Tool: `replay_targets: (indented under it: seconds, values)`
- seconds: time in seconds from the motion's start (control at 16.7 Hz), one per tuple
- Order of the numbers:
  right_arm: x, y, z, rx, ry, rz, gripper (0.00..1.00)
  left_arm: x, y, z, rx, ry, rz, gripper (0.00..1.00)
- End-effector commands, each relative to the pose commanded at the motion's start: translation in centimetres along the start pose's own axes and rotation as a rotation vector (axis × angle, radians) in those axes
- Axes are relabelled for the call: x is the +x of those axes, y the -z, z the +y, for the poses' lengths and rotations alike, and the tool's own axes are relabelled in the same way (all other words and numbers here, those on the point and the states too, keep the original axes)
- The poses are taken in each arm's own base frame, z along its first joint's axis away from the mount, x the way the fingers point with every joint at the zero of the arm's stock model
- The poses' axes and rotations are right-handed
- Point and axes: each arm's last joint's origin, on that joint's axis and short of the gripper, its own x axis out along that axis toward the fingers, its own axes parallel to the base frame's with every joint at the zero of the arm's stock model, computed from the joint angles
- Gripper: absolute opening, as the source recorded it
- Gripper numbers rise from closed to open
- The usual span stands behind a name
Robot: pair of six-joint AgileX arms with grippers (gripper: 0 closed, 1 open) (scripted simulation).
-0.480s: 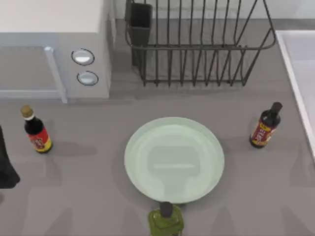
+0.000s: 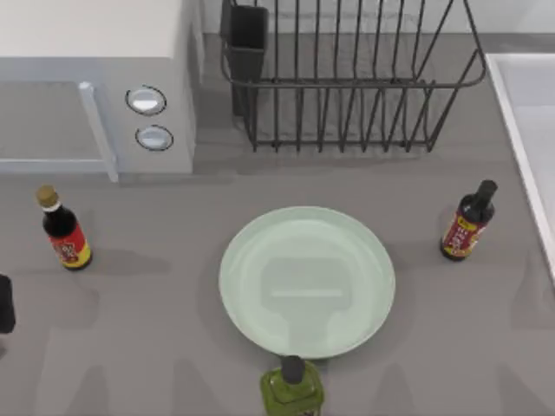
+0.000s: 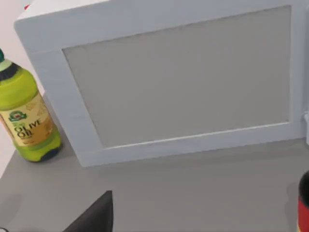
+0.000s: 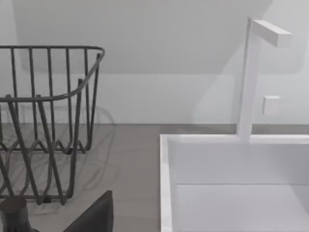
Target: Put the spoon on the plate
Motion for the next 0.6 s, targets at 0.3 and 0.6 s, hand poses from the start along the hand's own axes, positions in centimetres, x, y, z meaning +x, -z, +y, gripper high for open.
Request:
replay_targets:
  seconds: [0.3,0.6]
  values:
    - [0.0,0.0,0.0,0.0,0.0,0.0,1.0,2.6,-1.4,2.0,0.34,0.128,0.518,1.0]
    - [0.0,0.0,0.0,0.0,0.0,0.0,1.0,6.3,-1.6,4.7,0.552,0.453,0.937,1.0]
